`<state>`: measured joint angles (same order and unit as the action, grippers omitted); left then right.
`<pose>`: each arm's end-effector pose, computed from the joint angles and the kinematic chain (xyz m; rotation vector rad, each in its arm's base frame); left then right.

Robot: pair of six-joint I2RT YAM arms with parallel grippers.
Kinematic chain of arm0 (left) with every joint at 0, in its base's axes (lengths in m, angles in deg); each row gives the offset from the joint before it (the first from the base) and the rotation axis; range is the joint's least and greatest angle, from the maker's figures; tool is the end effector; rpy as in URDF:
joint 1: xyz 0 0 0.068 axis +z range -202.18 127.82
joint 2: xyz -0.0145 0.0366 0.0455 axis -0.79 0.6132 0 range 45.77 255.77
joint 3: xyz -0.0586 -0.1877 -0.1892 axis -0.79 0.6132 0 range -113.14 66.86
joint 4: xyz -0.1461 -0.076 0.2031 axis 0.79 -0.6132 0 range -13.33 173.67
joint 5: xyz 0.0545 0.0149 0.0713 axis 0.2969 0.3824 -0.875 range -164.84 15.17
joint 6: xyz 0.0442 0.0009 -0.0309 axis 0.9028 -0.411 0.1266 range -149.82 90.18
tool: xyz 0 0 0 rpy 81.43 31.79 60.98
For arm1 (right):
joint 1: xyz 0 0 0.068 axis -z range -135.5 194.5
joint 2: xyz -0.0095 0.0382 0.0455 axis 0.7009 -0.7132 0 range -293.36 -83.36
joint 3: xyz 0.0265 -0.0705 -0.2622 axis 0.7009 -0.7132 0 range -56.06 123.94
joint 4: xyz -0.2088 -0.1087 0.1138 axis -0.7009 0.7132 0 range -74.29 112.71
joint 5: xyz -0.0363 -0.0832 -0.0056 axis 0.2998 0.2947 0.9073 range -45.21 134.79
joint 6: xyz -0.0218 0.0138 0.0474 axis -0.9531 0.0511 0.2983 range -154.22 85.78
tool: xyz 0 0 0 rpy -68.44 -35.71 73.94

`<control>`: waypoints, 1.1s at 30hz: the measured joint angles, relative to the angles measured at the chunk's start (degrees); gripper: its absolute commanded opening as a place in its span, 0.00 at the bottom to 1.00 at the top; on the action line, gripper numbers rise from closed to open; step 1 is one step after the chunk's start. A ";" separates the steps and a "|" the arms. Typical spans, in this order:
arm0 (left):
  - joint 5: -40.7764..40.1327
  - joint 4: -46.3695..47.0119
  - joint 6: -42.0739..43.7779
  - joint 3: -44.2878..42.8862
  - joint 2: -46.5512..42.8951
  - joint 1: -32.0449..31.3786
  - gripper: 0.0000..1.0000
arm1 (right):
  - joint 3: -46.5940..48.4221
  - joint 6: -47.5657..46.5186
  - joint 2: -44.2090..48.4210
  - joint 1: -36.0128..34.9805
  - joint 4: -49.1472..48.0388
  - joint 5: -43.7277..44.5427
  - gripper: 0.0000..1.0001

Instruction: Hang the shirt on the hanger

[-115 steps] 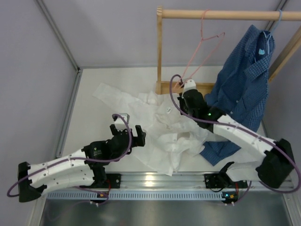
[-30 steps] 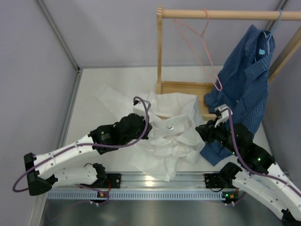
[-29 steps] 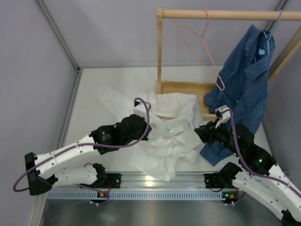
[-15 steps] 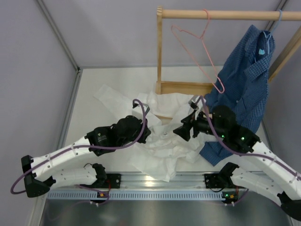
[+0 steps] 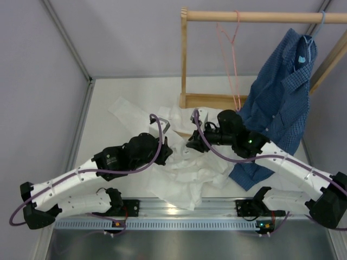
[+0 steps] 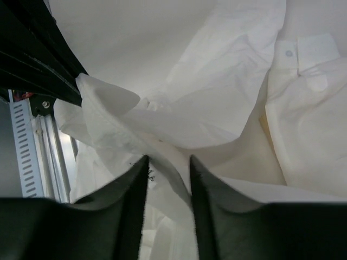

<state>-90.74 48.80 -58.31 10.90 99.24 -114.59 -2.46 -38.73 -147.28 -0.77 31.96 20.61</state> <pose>0.0997 -0.1696 0.3382 0.4743 2.1282 -0.6389 0.1663 0.1886 0.3180 -1.1279 1.7751 0.8674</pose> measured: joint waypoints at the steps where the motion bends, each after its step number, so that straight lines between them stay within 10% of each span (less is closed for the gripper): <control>1: 0.00 -0.04 0.24 -0.15 -0.09 0.00 0.00 | 0.02 -0.55 -0.31 0.00 -0.72 -0.35 0.01; 8: -4.66 -2.97 3.06 -4.85 1.22 0.00 0.06 | 0.04 -0.90 -0.87 -0.20 -2.19 1.01 0.00; 11: -10.38 -5.07 4.85 -8.81 3.39 0.00 0.52 | 0.15 0.72 1.81 -0.83 -2.54 6.82 0.00; 14: -14.03 -6.10 6.19 -11.30 3.80 0.11 0.68 | 0.15 3.45 5.51 -0.79 -1.57 15.26 0.00; 33: 5.77 21.81 21.05 5.64 3.39 6.78 0.53 | 0.96 7.58 19.21 -0.79 6.01 23.39 0.00</control>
<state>-84.97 70.61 -37.26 16.54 102.63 -107.82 -1.50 -31.15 -128.07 -1.56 37.97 43.99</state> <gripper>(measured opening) 0.542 0.005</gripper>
